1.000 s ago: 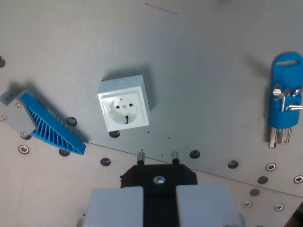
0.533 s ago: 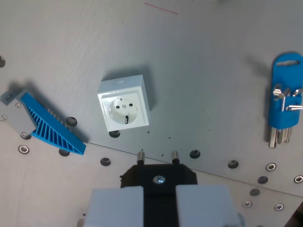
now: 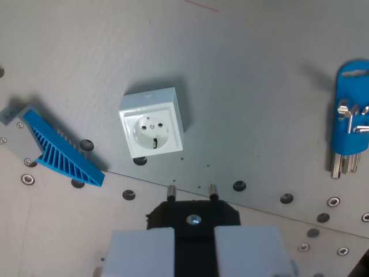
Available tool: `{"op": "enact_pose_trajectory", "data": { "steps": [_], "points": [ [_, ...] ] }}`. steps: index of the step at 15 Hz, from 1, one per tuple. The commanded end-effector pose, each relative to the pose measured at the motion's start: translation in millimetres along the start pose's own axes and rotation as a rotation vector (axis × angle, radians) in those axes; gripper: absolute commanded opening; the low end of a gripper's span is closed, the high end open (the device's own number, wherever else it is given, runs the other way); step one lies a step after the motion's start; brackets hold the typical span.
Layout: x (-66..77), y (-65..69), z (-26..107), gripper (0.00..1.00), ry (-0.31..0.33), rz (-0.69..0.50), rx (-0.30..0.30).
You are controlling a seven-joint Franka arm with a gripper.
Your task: Move above the white socket
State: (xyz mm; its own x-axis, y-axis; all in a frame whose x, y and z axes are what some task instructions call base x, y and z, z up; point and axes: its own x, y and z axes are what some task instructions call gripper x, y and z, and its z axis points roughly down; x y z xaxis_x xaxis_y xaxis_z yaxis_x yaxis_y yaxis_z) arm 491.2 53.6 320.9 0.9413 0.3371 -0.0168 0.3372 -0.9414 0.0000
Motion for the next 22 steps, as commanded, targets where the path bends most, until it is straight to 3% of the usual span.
{"op": "enact_pose_trajectory", "data": {
  "steps": [1,8,22],
  "points": [
    [-4.4,-2.9,10.8,0.0,0.063,-0.036,-0.012],
    [-13.6,-7.8,37.6,0.0,0.096,-0.063,-0.018],
    [-36.8,-20.8,104.0,0.0,0.086,-0.111,-0.013]
  ]
}}
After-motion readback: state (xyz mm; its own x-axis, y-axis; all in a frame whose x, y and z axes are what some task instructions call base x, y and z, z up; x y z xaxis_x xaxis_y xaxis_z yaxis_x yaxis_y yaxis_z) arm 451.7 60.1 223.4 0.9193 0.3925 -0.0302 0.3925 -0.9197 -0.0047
